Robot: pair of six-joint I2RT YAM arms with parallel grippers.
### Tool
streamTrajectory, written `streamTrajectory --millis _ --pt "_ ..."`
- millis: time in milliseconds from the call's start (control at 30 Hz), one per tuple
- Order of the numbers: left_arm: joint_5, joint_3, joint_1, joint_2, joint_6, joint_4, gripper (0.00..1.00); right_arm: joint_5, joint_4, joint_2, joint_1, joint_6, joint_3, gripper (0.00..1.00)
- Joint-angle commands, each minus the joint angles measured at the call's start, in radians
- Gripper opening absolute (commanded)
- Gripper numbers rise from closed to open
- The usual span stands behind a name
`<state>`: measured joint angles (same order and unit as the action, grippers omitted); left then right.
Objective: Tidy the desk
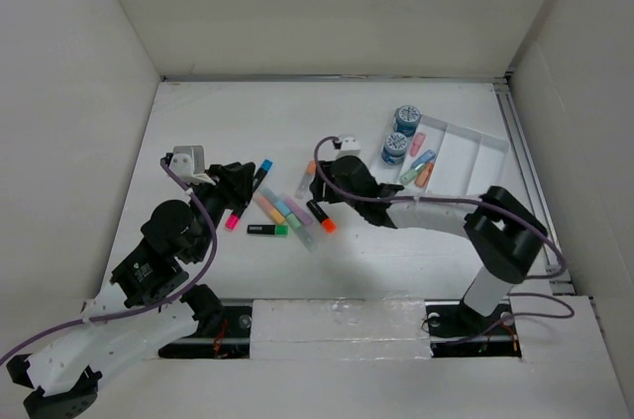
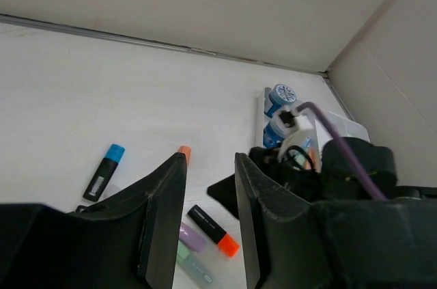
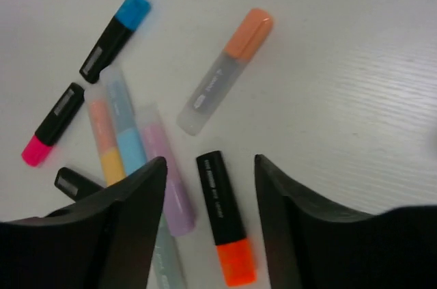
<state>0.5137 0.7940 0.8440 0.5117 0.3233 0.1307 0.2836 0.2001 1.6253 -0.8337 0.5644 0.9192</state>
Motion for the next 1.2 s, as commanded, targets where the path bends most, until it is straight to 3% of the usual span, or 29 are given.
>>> streamTrajectory --millis 0,67,200,300,433,500,533,733,833,967,1167 --pt "0.020 0.004 -0.002 0.002 0.005 -0.039 0.31 0.072 -0.065 0.114 -0.038 -0.026 0.142 0.63" --pt "0.016 0.004 -0.002 0.002 0.005 -0.040 0.32 0.107 -0.103 0.206 -0.061 -0.034 0.240 0.70" --pt "0.011 0.001 -0.002 -0.001 0.000 -0.043 0.41 0.204 -0.233 0.353 -0.081 -0.043 0.424 0.74" --pt "0.005 -0.001 -0.002 0.002 0.000 -0.045 0.43 0.235 -0.297 0.450 -0.090 -0.046 0.513 0.74" --pt "0.000 0.002 -0.002 -0.002 -0.001 -0.043 0.44 0.293 -0.375 0.536 -0.090 -0.044 0.630 0.66" --pt "-0.001 0.001 -0.002 -0.007 0.000 -0.043 0.45 0.318 -0.412 0.570 -0.090 -0.046 0.648 0.55" --pt "-0.001 -0.001 -0.002 -0.010 -0.001 -0.045 0.45 0.322 -0.421 0.576 -0.100 -0.049 0.658 0.43" --pt "-0.004 -0.001 -0.002 -0.009 -0.001 -0.045 0.45 0.289 -0.419 0.581 -0.100 -0.048 0.710 0.08" --pt "-0.001 -0.001 -0.002 -0.010 0.000 -0.040 0.46 0.249 -0.281 0.474 -0.078 -0.029 0.627 0.05" --pt "-0.004 -0.001 -0.002 -0.016 0.000 -0.042 0.45 0.204 -0.099 0.167 -0.013 0.005 0.416 0.05" --pt "-0.020 0.002 -0.002 -0.021 0.002 -0.040 0.46 0.261 -0.103 -0.169 0.145 0.026 0.123 0.07"
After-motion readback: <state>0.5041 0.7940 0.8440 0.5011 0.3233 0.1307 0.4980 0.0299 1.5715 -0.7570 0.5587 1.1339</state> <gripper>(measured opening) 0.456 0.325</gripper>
